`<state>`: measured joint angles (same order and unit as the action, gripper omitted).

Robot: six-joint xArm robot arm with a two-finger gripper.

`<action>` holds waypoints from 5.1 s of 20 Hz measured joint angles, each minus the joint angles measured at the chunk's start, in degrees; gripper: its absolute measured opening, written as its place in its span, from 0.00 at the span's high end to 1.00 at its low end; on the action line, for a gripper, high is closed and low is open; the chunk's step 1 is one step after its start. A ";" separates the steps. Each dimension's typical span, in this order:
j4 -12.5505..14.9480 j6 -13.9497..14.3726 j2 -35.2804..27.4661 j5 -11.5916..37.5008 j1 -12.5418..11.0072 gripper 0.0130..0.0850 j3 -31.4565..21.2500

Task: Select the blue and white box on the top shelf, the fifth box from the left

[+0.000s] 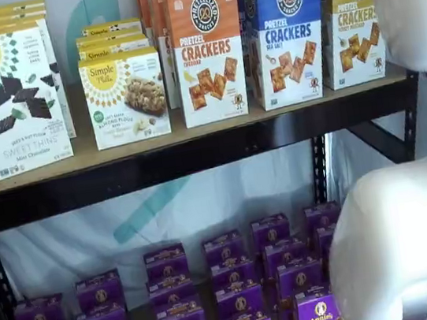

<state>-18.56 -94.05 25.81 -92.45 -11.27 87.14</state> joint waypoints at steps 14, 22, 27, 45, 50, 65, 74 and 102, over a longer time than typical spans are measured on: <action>5.66 -3.22 -12.18 -3.30 -0.49 0.00 10.40; 4.86 -3.79 -14.65 -3.42 -1.27 0.00 12.13; 2.82 -3.90 -15.54 -4.85 -2.47 0.00 14.25; 7.06 -4.68 -18.80 -7.08 -1.57 0.00 17.41; 8.68 -4.49 -20.91 -11.56 -1.04 0.00 20.57; 13.78 -2.72 -20.00 -10.56 2.86 0.00 17.07; 13.91 -2.07 -19.13 -8.66 3.62 0.11 14.78; 12.57 -2.11 -15.95 -11.12 2.93 0.28 13.67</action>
<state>-5.99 -96.15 9.85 -103.58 -8.34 100.80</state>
